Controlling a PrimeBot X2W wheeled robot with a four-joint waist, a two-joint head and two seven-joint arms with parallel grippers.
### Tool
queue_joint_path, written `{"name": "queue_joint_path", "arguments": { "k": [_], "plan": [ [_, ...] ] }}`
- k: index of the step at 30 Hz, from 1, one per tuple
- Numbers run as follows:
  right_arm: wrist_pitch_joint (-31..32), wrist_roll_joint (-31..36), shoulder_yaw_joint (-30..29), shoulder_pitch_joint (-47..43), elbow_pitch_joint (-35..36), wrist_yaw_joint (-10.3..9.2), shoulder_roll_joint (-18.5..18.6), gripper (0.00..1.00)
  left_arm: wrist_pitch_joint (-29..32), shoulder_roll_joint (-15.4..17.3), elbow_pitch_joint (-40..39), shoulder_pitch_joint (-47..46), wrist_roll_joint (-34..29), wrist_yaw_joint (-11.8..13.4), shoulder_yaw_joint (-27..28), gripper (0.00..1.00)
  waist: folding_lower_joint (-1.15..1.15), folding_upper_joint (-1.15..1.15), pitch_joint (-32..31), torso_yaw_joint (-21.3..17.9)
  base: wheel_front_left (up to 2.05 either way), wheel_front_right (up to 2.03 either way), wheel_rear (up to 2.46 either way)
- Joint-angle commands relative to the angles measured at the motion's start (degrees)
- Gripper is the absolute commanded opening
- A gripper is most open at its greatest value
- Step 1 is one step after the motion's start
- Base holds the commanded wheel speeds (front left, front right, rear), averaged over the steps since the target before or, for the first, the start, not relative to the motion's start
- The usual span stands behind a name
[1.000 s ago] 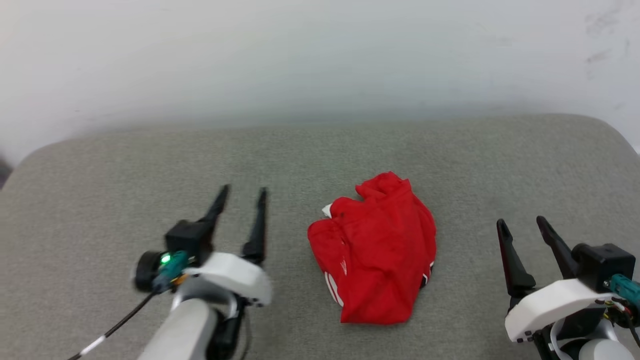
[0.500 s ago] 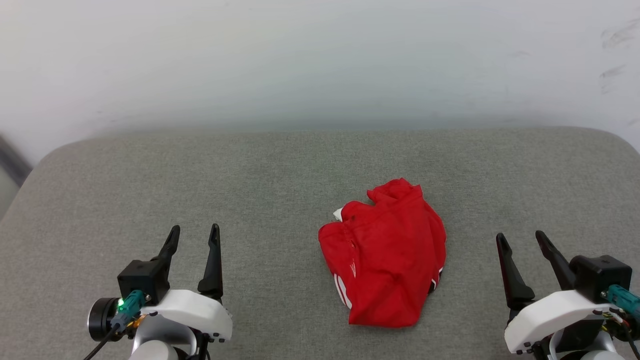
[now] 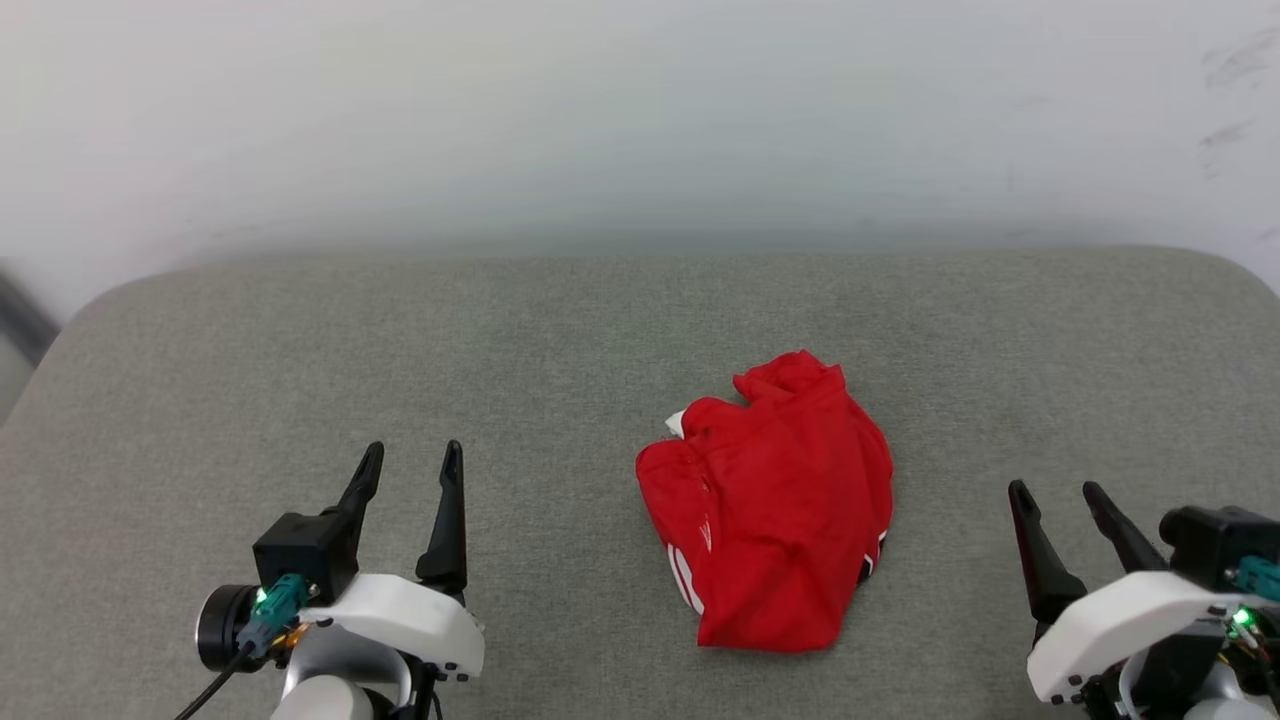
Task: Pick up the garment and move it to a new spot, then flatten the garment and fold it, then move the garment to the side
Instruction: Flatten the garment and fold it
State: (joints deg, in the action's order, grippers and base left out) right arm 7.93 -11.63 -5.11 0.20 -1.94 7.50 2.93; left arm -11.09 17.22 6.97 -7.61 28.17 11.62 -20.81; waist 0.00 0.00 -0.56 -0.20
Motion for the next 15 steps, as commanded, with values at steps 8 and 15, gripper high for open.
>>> {"name": "queue_joint_path", "arguments": {
  "k": [8,15],
  "plan": [
    [19.2,-6.1,3.7,9.2,-1.0,-0.01,2.3,1.0,-0.8,-1.1,-0.8,-4.1,-1.0,-0.7,-1.1,1.0,0.0,0.0,4.7,4.0,0.0,0.0,0.0],
    [34.2,-8.9,10.5,17.1,-1.5,-0.02,5.8,1.0,-2.0,-3.1,0.4,-7.1,-1.3,-1.7,-2.5,1.0,0.0,0.0,7.6,8.4,0.0,0.0,0.0]
  ]
}}
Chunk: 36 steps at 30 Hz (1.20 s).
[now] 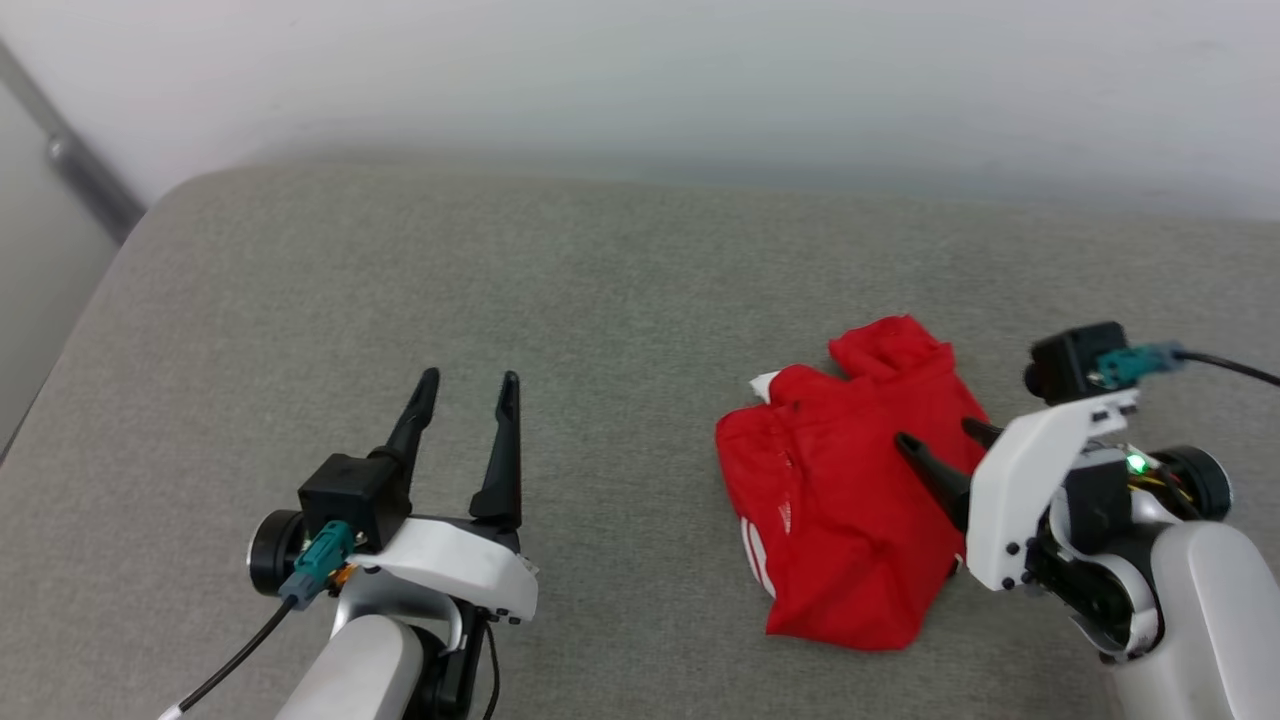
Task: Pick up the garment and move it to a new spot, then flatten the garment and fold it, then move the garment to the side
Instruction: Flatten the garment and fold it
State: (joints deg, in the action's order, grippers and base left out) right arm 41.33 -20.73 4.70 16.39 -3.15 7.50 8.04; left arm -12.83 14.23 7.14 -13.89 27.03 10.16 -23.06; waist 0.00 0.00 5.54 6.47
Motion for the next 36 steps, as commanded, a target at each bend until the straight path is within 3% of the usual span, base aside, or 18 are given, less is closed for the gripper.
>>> {"name": "queue_joint_path", "arguments": {
  "k": [1,9,10,11,12,19,24,32,36],
  "plan": [
    [2.0,-0.4,1.6,2.1,-0.5,-0.02,0.9,1.0,-0.4,-0.4,0.5,-1.1,-0.2,-0.4,-0.4,1.0,0.0,0.0,1.8,2.3,0.0,0.0,0.0],
    [7.1,-0.7,6.1,6.9,-5.1,-0.02,2.8,1.0,-1.2,-1.5,2.1,-2.4,-0.2,-1.0,-0.6,1.0,0.0,0.0,3.8,4.4,0.0,0.0,0.0],
    [7.3,-0.7,6.6,7.2,-5.8,-0.02,3.1,0.95,-1.4,-1.6,2.3,-2.5,-0.1,-0.9,-0.5,1.0,0.0,0.0,4.0,4.5,0.0,0.0,0.0],
    [7.3,-1.0,7.0,7.5,-6.3,-0.02,3.4,0.39,-1.5,-1.6,2.4,-2.6,-0.1,-1.0,-0.4,1.0,0.0,0.0,4.1,4.5,0.0,0.0,0.0],
    [6.9,-1.3,7.3,7.8,-6.5,-0.02,3.4,0.0,-1.5,-1.6,2.6,-2.7,-0.1,-1.0,-0.2,1.0,0.0,0.0,4.1,4.5,0.0,0.0,0.0],
    [1.9,-2.2,7.3,8.5,-4.2,-0.02,5.0,0.0,-2.0,-1.0,3.3,-1.0,0.2,-0.4,1.1,1.0,0.0,0.0,2.3,2.1,0.0,0.0,0.0],
    [-3.2,-0.7,1.3,3.8,1.2,-0.02,5.1,0.0,-2.0,-0.6,3.2,0.4,0.3,-0.2,1.4,1.0,0.0,0.0,0.4,-0.5,0.0,0.0,0.0],
    [-7.0,1.0,-15.5,-12.0,6.0,-0.02,-1.8,0.0,-1.5,-0.1,2.9,1.9,0.8,0.0,1.0,1.0,0.0,0.0,-1.3,-3.6,0.0,0.0,0.0],
    [-8.1,0.3,-19.2,-19.6,3.9,-0.02,-4.3,0.0,-1.2,0.2,3.1,2.5,1.2,-0.1,0.8,1.0,0.0,0.0,-1.9,-4.6,0.0,0.0,0.0]
  ]
}}
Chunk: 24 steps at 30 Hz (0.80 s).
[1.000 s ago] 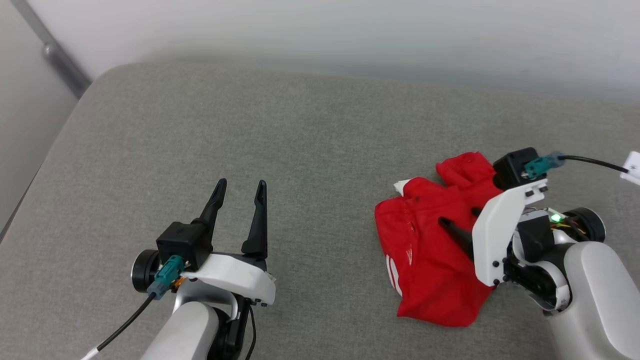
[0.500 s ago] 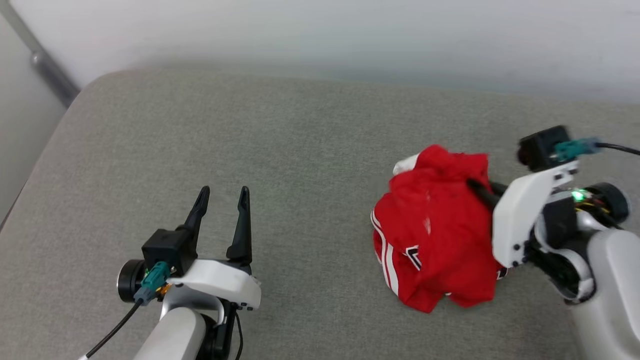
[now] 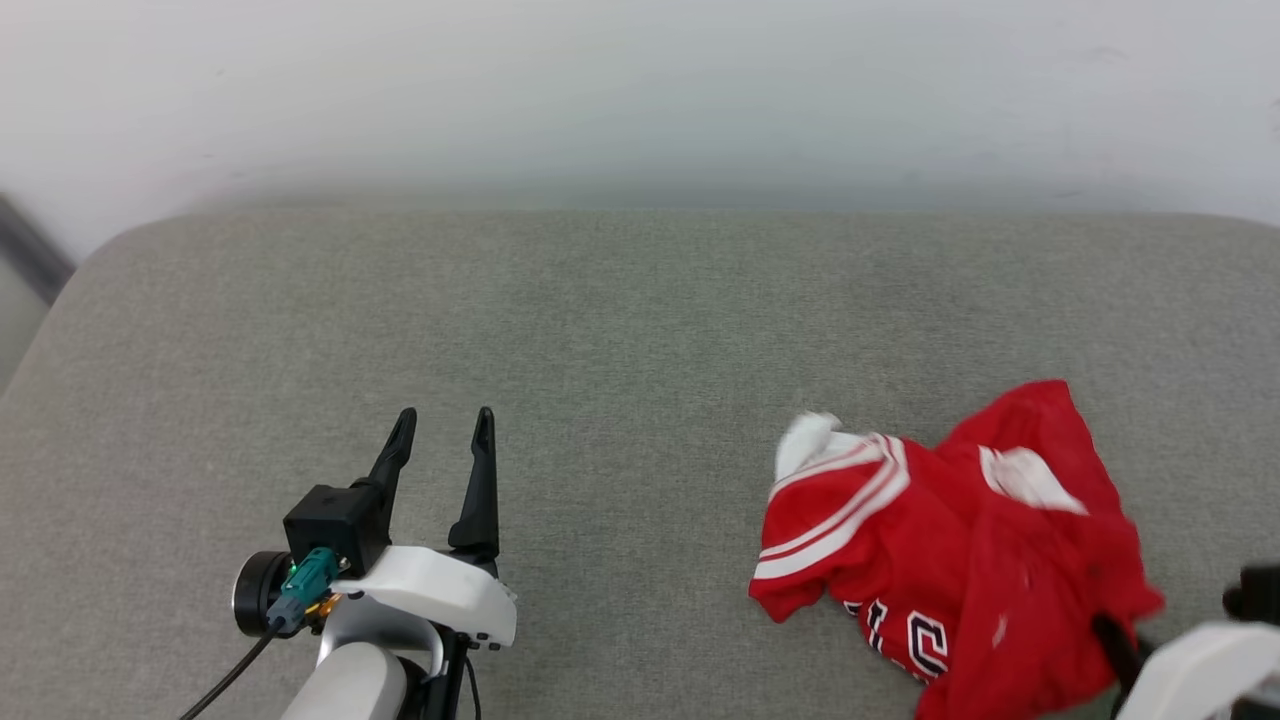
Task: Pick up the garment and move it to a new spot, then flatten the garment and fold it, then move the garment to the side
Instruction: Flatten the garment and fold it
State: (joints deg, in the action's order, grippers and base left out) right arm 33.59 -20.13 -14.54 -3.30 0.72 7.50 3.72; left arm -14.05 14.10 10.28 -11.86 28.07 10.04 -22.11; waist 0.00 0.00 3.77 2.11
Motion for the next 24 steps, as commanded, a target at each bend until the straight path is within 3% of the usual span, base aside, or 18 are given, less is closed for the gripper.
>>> {"name": "queue_joint_path", "arguments": {
  "k": [1,2,3,4,8,10,14,24],
  "plan": [
    [-0.8,-0.7,-0.4,-1.5,-1.1,-0.02,-0.4,0.0,0.2,0.5,0.0,0.6,0.2,0.0,-0.2,1.0,0.0,0.0,-0.3,-0.5,0.0,0.0,0.0],
    [-1.5,-0.9,-0.5,-2.5,-1.9,-0.02,-0.6,0.04,0.2,0.5,0.0,0.8,0.3,0.1,-0.1,1.0,0.0,0.0,-0.4,-0.8,0.0,0.0,0.0],
    [-2.3,-1.0,-0.5,-3.0,-2.7,-0.02,-0.7,0.42,0.4,0.7,0.0,0.9,0.3,0.2,0.0,1.0,0.0,0.0,-0.6,-1.1,0.0,0.0,0.0],
    [-3.1,-1.3,-0.1,-3.5,-3.5,-0.02,-0.8,1.0,0.6,0.9,-0.1,1.1,0.3,0.3,0.0,1.0,0.0,0.0,-0.7,-1.4,0.0,0.0,0.0],
    [-7.9,-2.2,1.7,-2.6,-4.4,-0.02,-0.9,1.0,1.0,1.4,-0.3,1.9,0.5,0.6,0.1,1.0,0.0,0.0,-1.7,-2.5,0.0,0.0,0.0],
    [-13.9,0.2,1.5,-1.0,-2.2,-0.02,-0.8,1.0,1.6,1.8,-0.4,2.6,0.8,0.8,-0.1,1.0,0.0,0.0,-2.7,-2.7,0.0,0.0,0.0],
    [-19.7,2.6,0.7,-0.1,0.5,-0.02,-0.8,1.0,2.1,2.1,-0.5,3.5,0.9,1.0,-0.4,1.0,0.0,0.0,-3.7,-2.4,0.0,0.0,0.0],
    [-22.7,6.4,4.8,1.7,4.1,-0.02,-0.8,1.0,3.3,2.5,-1.6,3.6,1.1,1.3,-1.0,1.0,0.0,0.0,-3.2,-1.5,0.0,0.0,0.0]
  ]
}}
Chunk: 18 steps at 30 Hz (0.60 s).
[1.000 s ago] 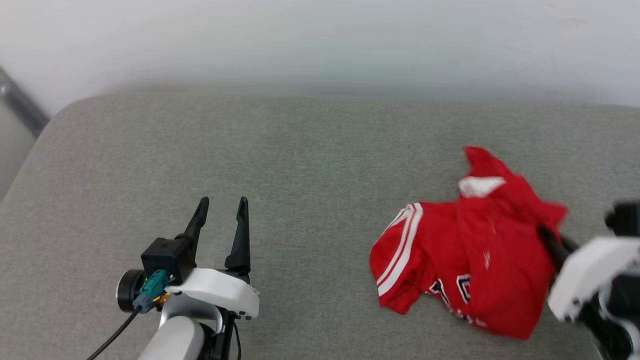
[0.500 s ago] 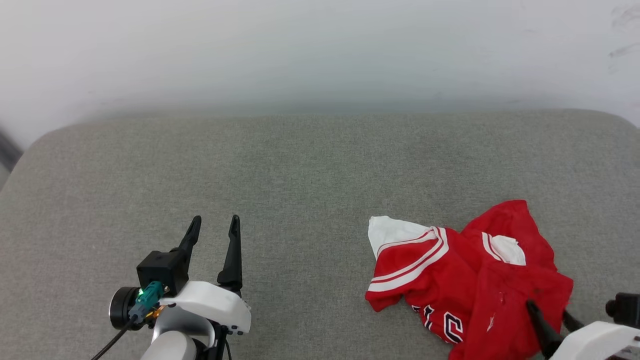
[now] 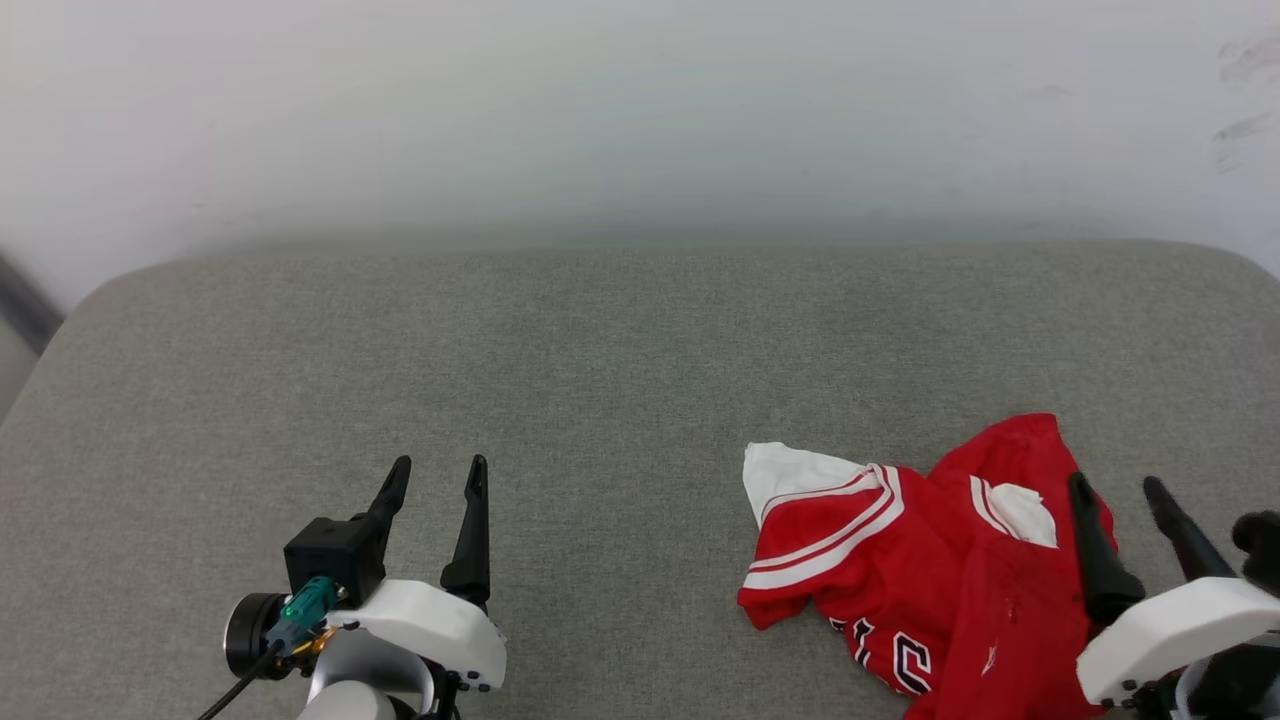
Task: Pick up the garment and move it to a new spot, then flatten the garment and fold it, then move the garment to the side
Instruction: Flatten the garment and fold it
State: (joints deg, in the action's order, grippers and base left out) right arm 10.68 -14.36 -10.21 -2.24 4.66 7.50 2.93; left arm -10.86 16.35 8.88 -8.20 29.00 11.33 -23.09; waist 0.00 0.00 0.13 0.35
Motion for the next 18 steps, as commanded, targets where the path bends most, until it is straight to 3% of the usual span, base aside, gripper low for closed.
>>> {"name": "queue_joint_path", "arguments": {
  "k": [1,15,16,17,18],
  "plan": [
    [1.1,0.6,1.4,0.9,-0.2,-0.02,0.4,1.0,0.1,0.1,-0.3,-0.4,0.1,0.0,-0.2,1.0,0.0,0.0,0.7,0.5,0.0,0.0,0.0],
    [24.1,-8.2,17.8,8.1,-6.6,-0.02,11.9,1.0,-1.0,-1.5,1.2,-3.8,-0.4,-0.9,-1.7,1.0,0.0,0.0,5.3,4.2,0.0,0.0,0.0],
    [24.6,-9.1,18.4,8.4,-7.0,-0.02,12.0,0.77,-1.1,-1.6,1.4,-4.0,-0.4,-0.9,-1.7,1.0,0.0,0.0,5.4,4.4,0.0,0.0,0.0],
    [24.9,-9.6,19.2,8.7,-7.2,-0.02,12.3,0.25,-1.1,-1.7,1.6,-4.1,-0.3,-1.0,-1.6,1.0,0.0,0.0,5.4,4.6,0.0,0.0,0.0],
    [24.9,-10.2,19.8,8.9,-7.1,-0.02,12.3,0.0,-1.3,-1.7,1.8,-4.2,-0.2,-1.0,-1.6,1.0,0.0,0.0,5.4,4.7,0.0,0.0,0.0]
  ]
}}
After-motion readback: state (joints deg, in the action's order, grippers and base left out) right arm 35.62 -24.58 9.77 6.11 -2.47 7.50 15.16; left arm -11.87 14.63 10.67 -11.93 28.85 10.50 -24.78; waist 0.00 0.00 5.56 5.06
